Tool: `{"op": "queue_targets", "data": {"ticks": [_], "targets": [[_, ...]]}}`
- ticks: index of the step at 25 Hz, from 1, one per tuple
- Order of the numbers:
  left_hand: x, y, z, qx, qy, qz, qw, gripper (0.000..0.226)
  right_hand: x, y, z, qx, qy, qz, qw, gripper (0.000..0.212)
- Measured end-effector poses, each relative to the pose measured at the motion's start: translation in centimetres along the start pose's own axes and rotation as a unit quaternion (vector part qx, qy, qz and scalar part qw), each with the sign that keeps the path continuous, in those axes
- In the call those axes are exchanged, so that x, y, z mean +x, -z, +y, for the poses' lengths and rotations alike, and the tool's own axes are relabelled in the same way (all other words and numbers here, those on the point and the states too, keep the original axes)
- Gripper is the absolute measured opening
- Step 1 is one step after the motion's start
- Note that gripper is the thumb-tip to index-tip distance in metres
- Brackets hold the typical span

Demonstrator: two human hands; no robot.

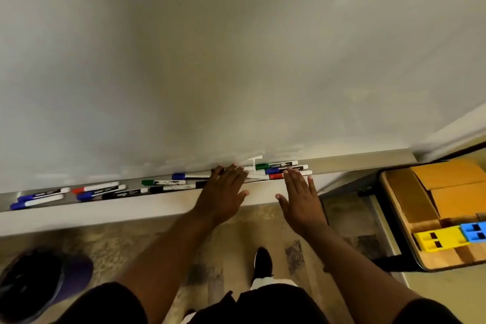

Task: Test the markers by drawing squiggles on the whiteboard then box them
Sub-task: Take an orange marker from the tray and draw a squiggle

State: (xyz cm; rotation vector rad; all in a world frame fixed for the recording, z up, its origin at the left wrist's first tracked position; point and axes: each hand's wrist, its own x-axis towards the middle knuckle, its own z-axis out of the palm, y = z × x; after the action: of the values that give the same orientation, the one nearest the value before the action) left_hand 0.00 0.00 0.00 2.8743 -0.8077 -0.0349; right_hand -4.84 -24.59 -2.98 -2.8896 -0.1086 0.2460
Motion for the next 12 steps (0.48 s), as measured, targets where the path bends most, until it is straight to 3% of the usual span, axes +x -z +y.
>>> {"op": "queue_targets", "data": {"ticks": [6,12], "targets": [[5.3,-3.1,5.1,-0.012,0.002,-0.048,0.999,0.048,3.1,-0.4,5.2,-0.021,0.006,-0.007,1.000,0.053],[8.7,-4.6,6.9,-0.003,-0.022,-0.042,0.999,0.037,4.5,-0.6,7.0,-0.020,0.019,0.009,1.000,0.043]]}}
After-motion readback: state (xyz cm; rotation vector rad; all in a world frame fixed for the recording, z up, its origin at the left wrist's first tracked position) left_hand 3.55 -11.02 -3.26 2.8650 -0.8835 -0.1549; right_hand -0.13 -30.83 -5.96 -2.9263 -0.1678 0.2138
